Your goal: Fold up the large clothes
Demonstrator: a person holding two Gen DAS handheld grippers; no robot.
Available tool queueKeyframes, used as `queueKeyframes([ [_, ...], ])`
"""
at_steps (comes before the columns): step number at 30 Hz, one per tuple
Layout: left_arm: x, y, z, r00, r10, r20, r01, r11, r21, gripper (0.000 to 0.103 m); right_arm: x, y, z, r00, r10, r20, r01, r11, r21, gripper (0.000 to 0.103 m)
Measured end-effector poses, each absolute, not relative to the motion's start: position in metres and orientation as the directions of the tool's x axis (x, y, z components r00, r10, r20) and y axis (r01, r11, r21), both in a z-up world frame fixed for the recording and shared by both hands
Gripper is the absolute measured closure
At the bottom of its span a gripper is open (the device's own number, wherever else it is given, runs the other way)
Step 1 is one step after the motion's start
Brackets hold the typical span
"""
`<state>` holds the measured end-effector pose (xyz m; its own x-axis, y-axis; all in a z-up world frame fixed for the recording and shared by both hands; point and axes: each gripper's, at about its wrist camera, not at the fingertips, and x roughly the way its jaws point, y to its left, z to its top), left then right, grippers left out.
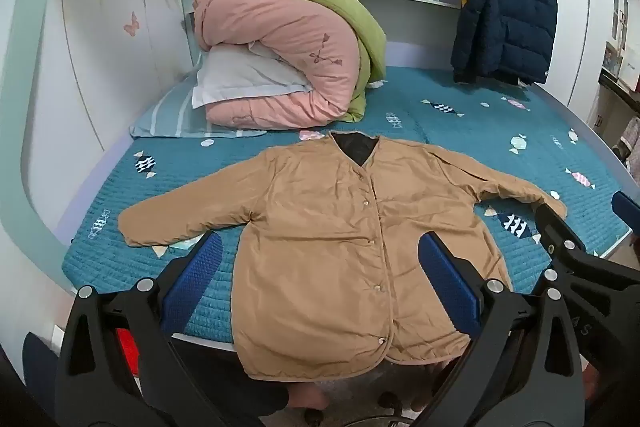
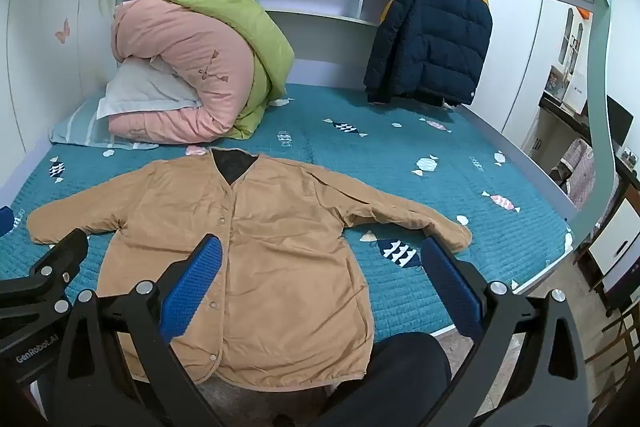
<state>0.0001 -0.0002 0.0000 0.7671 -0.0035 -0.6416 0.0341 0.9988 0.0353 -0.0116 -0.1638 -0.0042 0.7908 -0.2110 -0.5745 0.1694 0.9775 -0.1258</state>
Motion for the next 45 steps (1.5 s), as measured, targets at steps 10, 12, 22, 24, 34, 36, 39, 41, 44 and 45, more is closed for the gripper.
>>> queueKeyframes([
  [10, -0.002, 0.002, 0.001, 0.763, -0.016, -0.646, 0.041, 0.999, 0.023, 0.005, -0.012, -0.164, -0.003, 0.795, -0.207, -0.570, 0.168, 0.978, -0.121, 0.007],
  [12, -0.002, 0.002, 0.001, 0.763, -0.017, -0.646, 0.041, 0.999, 0.022, 0.005, -0.010, -0.164, -0.002, 0.795, -0.213, -0.567, 0.170, 0.977, -0.129, 0.007],
  [22, 0.001, -0.002, -0.001, 0.761, -0.018, -0.648, 0.040, 0.999, 0.020, 0.005, -0.013, -0.162, 0.000, 0.802, -0.217, -0.557, 0.168, 0.976, -0.138, 0.007],
  [24, 0.001, -0.003, -0.002, 0.763, -0.014, -0.647, 0.039, 0.999, 0.024, 0.005, -0.014, -0.161, 0.001, 0.801, -0.219, -0.557, 0.169, 0.976, -0.141, 0.007],
  [34, -0.005, -0.007, 0.001, 0.761, -0.018, -0.649, 0.041, 0.999, 0.021, 0.005, -0.013, -0.161, -0.001, 0.799, -0.214, -0.562, 0.166, 0.977, -0.136, 0.007],
  [36, -0.005, -0.007, 0.001, 0.758, -0.021, -0.652, 0.042, 0.999, 0.017, 0.005, -0.013, -0.160, -0.001, 0.798, -0.217, -0.563, 0.167, 0.976, -0.139, 0.007],
  [39, -0.003, -0.006, -0.009, 0.757, -0.022, -0.653, 0.042, 0.999, 0.015, 0.005, -0.013, -0.160, -0.003, 0.798, -0.219, -0.562, 0.168, 0.976, -0.142, 0.007],
  [41, -0.004, -0.005, -0.010, 0.755, -0.024, -0.655, 0.042, 0.999, 0.012, 0.005, -0.012, -0.161, -0.005, 0.798, -0.217, -0.562, 0.167, 0.976, -0.140, 0.007],
  [44, -0.004, -0.006, -0.011, 0.755, -0.024, -0.655, 0.041, 0.999, 0.011, 0.005, -0.012, -0.161, -0.004, 0.797, -0.217, -0.563, 0.167, 0.976, -0.140, 0.007],
  [45, -0.004, -0.006, -0.011, 0.755, -0.023, -0.655, 0.042, 0.999, 0.013, 0.005, -0.012, -0.160, -0.004, 0.797, -0.217, -0.563, 0.167, 0.976, -0.140, 0.007],
])
